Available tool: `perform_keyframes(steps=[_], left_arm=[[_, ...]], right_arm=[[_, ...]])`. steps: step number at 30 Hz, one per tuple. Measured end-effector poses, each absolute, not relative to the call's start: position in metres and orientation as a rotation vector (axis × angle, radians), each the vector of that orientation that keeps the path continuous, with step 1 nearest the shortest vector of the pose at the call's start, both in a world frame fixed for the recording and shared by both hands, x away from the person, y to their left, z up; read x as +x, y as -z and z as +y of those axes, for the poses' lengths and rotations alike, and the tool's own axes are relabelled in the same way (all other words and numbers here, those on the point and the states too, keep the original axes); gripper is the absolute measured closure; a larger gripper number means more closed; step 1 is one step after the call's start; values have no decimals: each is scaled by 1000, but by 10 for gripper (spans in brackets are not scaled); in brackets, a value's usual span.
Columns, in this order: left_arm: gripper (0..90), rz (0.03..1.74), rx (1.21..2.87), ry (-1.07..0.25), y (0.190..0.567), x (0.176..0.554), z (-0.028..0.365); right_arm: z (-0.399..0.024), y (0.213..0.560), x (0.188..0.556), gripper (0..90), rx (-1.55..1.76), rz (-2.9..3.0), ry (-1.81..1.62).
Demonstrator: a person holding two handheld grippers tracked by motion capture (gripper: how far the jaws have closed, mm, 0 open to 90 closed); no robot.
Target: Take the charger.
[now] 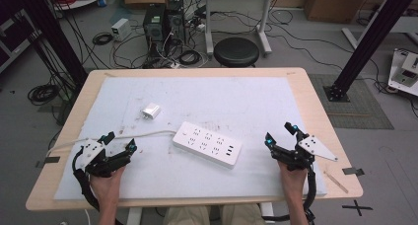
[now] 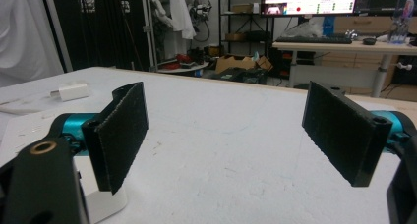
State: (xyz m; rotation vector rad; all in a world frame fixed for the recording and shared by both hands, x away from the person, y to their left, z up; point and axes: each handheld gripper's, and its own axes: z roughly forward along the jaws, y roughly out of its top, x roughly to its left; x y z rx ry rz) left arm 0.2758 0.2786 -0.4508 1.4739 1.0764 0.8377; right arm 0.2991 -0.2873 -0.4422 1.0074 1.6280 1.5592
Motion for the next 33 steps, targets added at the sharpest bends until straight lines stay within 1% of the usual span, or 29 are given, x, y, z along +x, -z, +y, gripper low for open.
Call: perform_keyframes(steps=[13, 27, 30, 33], left_arm=[[182, 1081, 1517, -843, 450, 278, 276], [182, 1103, 1541, -798, 449, 283, 275], [182, 1100, 1563, -784, 446, 286, 273], [182, 1079, 1586, -797, 439, 288, 272]], right_arm=[[-287, 442, 300, 179, 1028, 1651, -1572], [-286, 442, 301, 179, 1024, 1657, -1562], [-286, 442, 301, 179, 1029, 1657, -1554], [-286, 441, 301, 179, 1027, 1657, -1549]])
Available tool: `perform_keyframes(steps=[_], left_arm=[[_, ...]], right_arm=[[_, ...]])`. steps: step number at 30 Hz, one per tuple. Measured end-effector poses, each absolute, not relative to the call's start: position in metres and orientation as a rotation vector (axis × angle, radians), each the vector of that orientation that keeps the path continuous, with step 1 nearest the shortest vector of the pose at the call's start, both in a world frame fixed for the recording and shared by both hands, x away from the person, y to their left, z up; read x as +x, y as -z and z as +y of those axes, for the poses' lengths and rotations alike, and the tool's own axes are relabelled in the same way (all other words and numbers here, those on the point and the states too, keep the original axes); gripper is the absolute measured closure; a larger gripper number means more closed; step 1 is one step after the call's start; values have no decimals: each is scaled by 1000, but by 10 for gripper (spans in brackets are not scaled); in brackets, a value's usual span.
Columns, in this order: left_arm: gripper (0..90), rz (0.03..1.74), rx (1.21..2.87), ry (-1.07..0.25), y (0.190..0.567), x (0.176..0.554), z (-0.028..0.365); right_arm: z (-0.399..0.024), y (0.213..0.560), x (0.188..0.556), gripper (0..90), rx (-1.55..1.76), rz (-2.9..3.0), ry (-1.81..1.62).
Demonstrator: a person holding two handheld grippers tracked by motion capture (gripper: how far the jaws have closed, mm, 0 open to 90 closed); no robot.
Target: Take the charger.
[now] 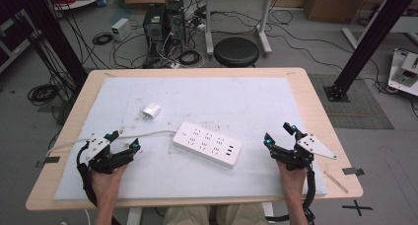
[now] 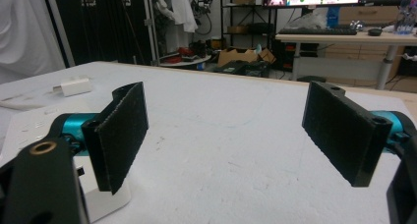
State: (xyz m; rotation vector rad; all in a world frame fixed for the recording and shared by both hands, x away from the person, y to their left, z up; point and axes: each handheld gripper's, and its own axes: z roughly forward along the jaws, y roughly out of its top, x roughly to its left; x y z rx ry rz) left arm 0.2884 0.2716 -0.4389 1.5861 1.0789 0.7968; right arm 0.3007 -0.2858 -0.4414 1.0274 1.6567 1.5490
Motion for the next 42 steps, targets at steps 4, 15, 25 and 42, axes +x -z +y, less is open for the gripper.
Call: perform_keyframes(steps=[4, 15, 25, 42], left_arm=[[182, 1067, 1589, -806, 433, 292, 270], [182, 1091, 1669, -745, 401, 331, 267], [182, 1099, 1746, -708, 385, 367, 258], [182, 1133, 1907, -657, 372, 439, 242]], right_arm=[[-284, 441, 300, 179, 1030, 1664, -1540], [-283, 441, 300, 179, 1022, 1668, -1524], [-280, 441, 301, 179, 1017, 1679, -1502], [-280, 441, 301, 179, 1025, 1678, -1487]])
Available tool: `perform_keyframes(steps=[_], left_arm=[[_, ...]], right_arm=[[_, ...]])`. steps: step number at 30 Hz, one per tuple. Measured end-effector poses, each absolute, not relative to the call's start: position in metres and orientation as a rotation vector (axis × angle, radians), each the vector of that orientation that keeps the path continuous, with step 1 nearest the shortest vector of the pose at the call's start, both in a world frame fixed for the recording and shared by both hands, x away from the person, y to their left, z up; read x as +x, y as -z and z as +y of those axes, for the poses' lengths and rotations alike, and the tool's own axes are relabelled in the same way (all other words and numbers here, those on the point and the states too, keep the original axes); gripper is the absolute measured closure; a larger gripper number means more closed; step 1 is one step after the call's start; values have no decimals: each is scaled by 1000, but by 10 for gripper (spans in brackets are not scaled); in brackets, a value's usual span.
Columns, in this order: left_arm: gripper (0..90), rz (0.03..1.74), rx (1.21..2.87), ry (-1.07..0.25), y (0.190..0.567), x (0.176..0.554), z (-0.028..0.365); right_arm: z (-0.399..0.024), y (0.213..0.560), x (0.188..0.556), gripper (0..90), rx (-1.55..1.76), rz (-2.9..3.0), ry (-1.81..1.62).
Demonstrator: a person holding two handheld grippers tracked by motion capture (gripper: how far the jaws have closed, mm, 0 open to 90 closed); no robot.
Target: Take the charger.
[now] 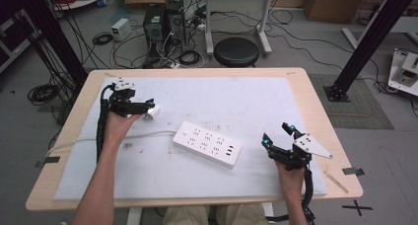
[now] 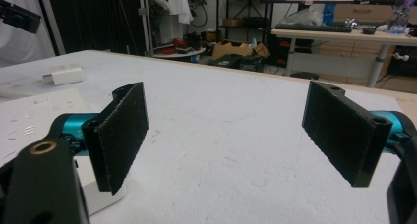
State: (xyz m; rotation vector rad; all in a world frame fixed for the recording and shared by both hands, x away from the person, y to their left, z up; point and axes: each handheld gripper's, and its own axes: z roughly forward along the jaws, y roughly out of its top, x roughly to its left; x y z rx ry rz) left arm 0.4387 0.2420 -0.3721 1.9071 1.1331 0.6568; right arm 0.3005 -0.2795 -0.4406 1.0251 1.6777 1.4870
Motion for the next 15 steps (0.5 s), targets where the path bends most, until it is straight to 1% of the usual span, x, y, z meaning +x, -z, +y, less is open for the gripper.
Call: perform_keyframes(steps=[4, 5, 9, 15], left_arm=[[186, 1159, 1903, -625, 382, 449, 241], [186, 1178, 1939, -600, 387, 453, 242], [189, 1196, 1992, -544, 401, 459, 238], [194, 1216, 2033, -527, 415, 463, 233]], right_arm=[[-280, 441, 301, 179, 1028, 1679, -1486], [-280, 441, 301, 179, 1027, 1679, -1485], [-279, 441, 301, 180, 1022, 1682, -1485], [-278, 441, 301, 179, 1014, 1685, -1474]])
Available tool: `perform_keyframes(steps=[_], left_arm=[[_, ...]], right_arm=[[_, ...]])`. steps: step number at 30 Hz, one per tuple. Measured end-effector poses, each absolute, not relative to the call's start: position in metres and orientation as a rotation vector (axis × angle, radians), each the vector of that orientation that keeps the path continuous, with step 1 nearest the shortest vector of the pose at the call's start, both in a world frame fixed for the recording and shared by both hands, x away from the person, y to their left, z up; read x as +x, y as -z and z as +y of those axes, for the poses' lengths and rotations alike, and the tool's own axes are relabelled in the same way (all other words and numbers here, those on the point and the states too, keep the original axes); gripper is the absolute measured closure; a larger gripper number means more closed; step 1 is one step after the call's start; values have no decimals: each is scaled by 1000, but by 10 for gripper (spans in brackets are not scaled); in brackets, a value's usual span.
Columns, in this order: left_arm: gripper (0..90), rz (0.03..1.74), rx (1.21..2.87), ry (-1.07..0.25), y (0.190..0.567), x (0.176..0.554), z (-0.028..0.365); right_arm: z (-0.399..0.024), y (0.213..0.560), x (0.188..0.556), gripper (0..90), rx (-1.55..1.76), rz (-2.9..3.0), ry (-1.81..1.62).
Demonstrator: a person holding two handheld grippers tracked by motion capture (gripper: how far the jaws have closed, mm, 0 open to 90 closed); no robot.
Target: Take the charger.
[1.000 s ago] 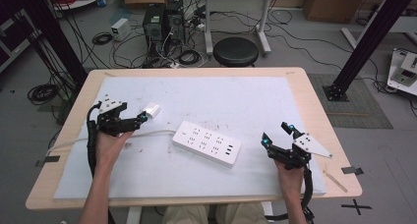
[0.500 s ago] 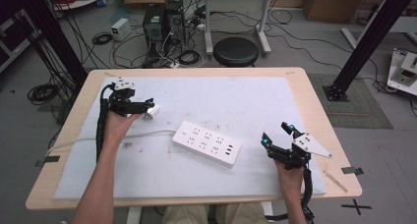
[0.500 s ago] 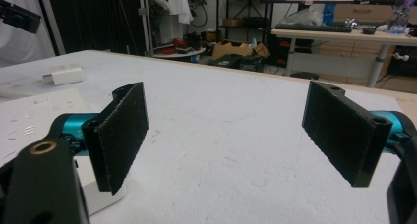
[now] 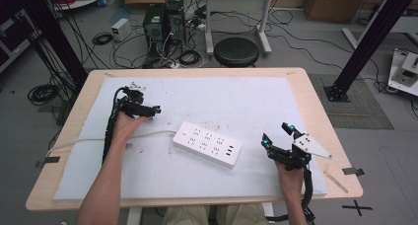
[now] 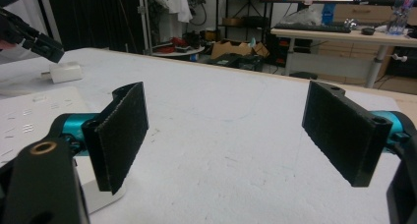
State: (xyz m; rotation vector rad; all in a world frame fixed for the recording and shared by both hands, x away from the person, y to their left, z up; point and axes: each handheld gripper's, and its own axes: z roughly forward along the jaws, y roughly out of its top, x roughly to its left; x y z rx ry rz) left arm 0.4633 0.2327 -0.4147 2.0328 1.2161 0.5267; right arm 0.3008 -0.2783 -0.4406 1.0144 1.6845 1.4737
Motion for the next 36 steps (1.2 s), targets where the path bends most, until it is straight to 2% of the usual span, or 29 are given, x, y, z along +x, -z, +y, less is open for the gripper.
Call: perform_keyframes(steps=[13, 21, 31, 36], left_arm=[[230, 1266, 2071, -479, 437, 468, 230], [256, 1269, 2086, -499, 443, 471, 225], [411, 1250, 2080, -520, 442, 468, 229], [423, 1252, 2072, -530, 443, 467, 228]], right_arm=[[-276, 440, 300, 180, 1019, 1692, -1453], [-276, 440, 300, 180, 1022, 1693, -1451], [-275, 440, 301, 180, 1012, 1694, -1439], [-274, 440, 301, 180, 1011, 1697, -1432]])
